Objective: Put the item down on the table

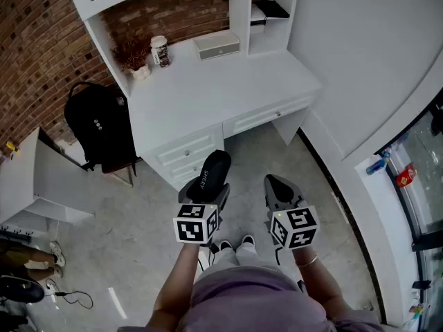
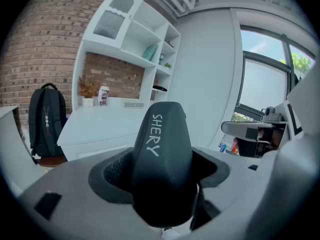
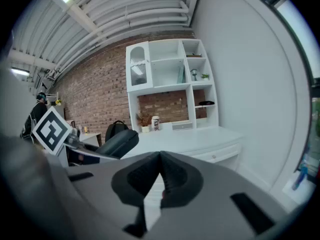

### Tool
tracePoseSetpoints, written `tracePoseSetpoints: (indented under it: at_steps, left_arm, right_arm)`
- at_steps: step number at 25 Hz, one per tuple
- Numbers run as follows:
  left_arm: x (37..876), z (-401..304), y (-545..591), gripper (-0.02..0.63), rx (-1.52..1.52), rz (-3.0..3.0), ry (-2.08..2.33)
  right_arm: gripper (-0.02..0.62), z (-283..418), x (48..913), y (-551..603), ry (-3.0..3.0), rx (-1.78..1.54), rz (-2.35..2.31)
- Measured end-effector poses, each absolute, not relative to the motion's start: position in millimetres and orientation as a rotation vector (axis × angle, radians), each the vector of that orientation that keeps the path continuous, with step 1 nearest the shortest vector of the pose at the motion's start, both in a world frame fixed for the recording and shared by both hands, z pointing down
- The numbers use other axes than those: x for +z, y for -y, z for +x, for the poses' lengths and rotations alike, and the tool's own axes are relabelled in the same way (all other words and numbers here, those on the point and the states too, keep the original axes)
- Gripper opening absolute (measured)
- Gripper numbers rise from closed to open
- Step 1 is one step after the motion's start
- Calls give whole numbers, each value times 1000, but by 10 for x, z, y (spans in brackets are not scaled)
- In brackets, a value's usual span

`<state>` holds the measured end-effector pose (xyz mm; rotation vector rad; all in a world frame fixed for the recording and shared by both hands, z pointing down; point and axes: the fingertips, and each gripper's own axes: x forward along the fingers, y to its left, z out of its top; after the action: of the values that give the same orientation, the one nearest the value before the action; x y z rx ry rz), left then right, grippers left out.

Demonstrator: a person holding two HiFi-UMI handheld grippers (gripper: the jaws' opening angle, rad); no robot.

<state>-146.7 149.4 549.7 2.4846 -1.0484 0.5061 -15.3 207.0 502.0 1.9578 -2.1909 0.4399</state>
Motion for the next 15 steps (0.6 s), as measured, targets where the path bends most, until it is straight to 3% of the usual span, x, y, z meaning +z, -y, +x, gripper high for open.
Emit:
tracePoseSetpoints:
  at_steps: [15]
  left_arm:
    - [5461,-1249,-1482,342,501,2460,1079]
  right_arm:
    - [3,263,5098,-2006,2213,610,2024]
